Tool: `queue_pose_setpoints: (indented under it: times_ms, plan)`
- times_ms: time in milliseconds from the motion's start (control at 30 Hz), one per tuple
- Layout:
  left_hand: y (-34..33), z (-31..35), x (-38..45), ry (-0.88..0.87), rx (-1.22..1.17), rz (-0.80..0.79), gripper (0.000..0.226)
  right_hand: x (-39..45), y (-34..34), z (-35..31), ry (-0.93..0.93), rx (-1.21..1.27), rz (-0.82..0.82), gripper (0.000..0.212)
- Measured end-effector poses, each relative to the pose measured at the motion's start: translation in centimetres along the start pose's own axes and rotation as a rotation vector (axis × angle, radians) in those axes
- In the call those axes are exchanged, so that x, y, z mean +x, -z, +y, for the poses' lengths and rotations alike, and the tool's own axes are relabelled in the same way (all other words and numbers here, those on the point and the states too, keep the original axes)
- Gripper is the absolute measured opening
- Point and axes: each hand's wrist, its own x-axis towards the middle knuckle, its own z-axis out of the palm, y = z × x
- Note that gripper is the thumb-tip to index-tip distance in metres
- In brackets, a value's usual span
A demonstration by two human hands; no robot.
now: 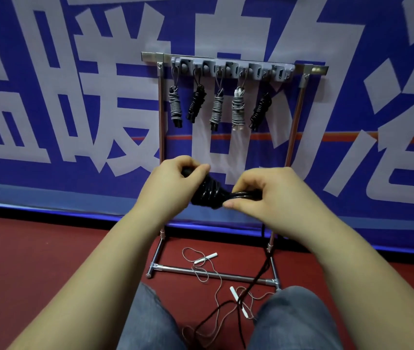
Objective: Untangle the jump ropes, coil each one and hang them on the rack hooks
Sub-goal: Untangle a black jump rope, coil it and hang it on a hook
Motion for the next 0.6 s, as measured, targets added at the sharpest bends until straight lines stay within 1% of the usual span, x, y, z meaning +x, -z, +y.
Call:
queue_pose_setpoints:
  times_ms: [67, 100, 167, 233, 367, 433, 533, 600]
  plan:
    - [0.3, 0.3, -0.2, -0.043, 0.012, -0.136, 0.02, 0.4, 0.3, 0.4, -0.016, 0.035, -0.012, 0.024]
    - [0.4, 0.5, -0.3, -0.058, -0.006, -0.205, 0.019, 0.6, 0.4, 0.6, -0.037, 0.049, -0.055, 0.03]
    - [0.6, 0.5, -0.7, -0.054, -0.086, -0.304, 0.02, 1.0, 0.4, 1.1, -0.079, 0.103, -0.196, 0.044]
    - [0.7, 0.4, -1.0, -0.03, -0.193, -0.359, 0.022, 1.1, 0.3, 1.3, -0.09, 0.19, -0.319, 0.056]
    - [0.7, 0.2, -1.4, 0.01, -0.355, -0.392, 0.022, 1.1, -0.2, 1.5, -0.091, 0.321, -0.395, 0.074]
    - [0.8, 0.3, -1.4, 0.035, -0.421, -0.386, 0.021, 1.0, -0.4, 1.5, -0.111, 0.424, -0.418, 0.07]
    - [1.0, 0.3, -1.3, 0.036, -0.483, -0.359, 0.021, 0.7, -0.7, 1.0, -0.166, 0.601, -0.416, 0.049]
    - [1.0, 0.6, -1.2, 0.066, -0.6, -0.337, 0.023, 0.6, -1.1, 0.5, -0.244, 0.937, -0.394, 0.042]
